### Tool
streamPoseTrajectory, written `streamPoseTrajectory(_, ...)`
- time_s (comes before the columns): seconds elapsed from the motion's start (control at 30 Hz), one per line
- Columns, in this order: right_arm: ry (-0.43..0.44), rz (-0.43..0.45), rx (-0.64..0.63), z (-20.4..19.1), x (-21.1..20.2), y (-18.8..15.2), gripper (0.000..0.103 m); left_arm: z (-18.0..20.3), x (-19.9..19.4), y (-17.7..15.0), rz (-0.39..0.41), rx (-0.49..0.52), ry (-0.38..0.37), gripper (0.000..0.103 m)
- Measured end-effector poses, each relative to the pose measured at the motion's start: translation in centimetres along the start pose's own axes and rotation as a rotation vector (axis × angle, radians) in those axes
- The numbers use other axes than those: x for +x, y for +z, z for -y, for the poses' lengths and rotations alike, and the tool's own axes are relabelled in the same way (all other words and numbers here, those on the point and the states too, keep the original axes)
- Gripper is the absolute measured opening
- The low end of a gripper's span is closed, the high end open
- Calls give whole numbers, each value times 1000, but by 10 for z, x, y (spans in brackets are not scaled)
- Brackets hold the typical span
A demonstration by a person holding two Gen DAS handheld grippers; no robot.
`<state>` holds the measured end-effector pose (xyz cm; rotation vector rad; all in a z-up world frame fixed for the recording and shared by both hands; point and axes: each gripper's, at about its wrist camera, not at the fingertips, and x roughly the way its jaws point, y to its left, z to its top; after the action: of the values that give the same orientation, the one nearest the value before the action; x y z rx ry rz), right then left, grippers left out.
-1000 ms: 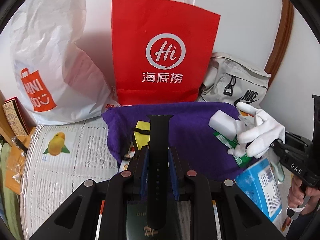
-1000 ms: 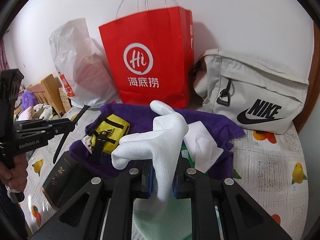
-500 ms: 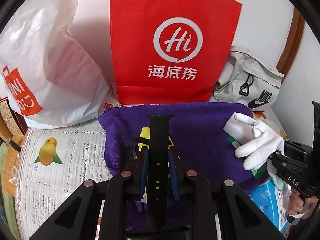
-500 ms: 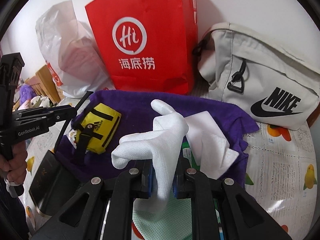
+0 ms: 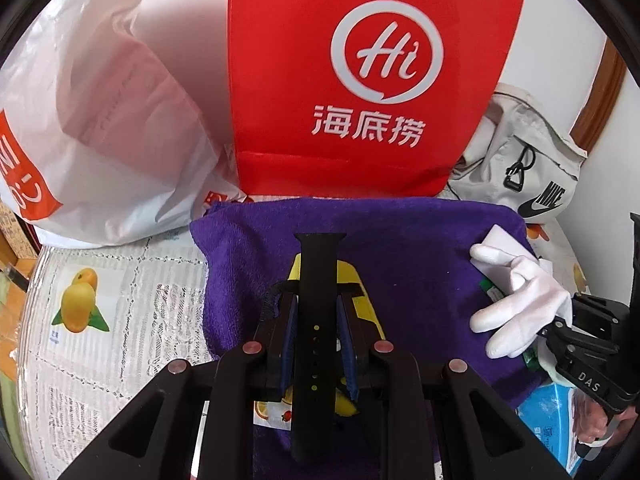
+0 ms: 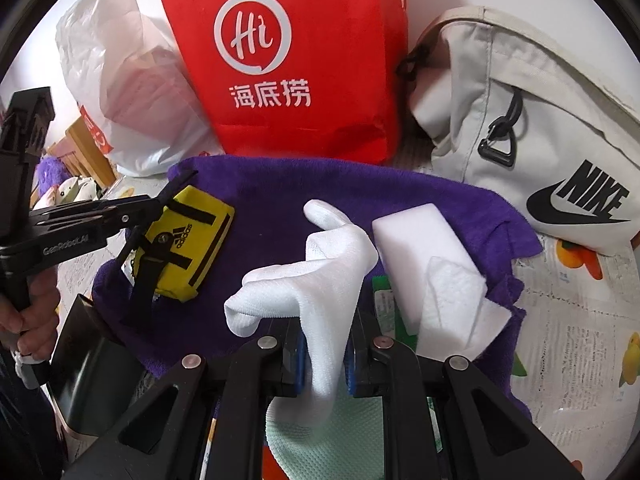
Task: Organize soft objects
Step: 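Lower the glove and strap onto the purple towel with both tools, then open both tools to release the glove and strap onto the towel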
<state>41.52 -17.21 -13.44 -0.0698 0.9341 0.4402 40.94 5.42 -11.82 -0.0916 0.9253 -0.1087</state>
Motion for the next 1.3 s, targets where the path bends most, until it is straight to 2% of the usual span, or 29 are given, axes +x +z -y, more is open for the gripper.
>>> streamPoseTrajectory(0.2,10,-35,16,3,8,0,16,-1,3,0,-14,-4,-6,20)
streamPoseTrajectory(0.43,20,-54,52,9,11,-1,24,0,3,-1,-19,1,-1,20)
streamPoseTrajectory(0.5,22,-52,57,10,11,-1,32,2,2,-2,-22,10,5,20)
streamPoseTrajectory(0.53,21,-52,57,9,10,-1,41,2,2,-2,-23,9,8,21)
streamPoseTrajectory(0.63,16,-31,55,8,5,-1,55,2,-4,-1,-15,6,15,29)
streamPoseTrajectory(0.77,6,-5,51,5,-10,-3,55,0,-18,-1,1,-5,21,33)
streamPoseTrajectory(0.83,2,10,51,4,-20,-4,56,0,-27,-3,9,-3,28,38)
streamPoseTrajectory(1.0,-50,80,44,-6,-57,-17,56,4,-64,-15,41,10,45,40)
streamPoseTrajectory(1.2,-11,140,75,-20,-115,-58,57,6,-110,-46,74,-10,15,46)
streamPoseTrajectory(1.27,-7,140,86,-26,-128,-77,65,8,-121,-59,73,-21,8,46)
streamPoseTrajectory(1.3,-7,133,90,-30,-134,-88,65,9,-126,-65,71,-22,2,47)
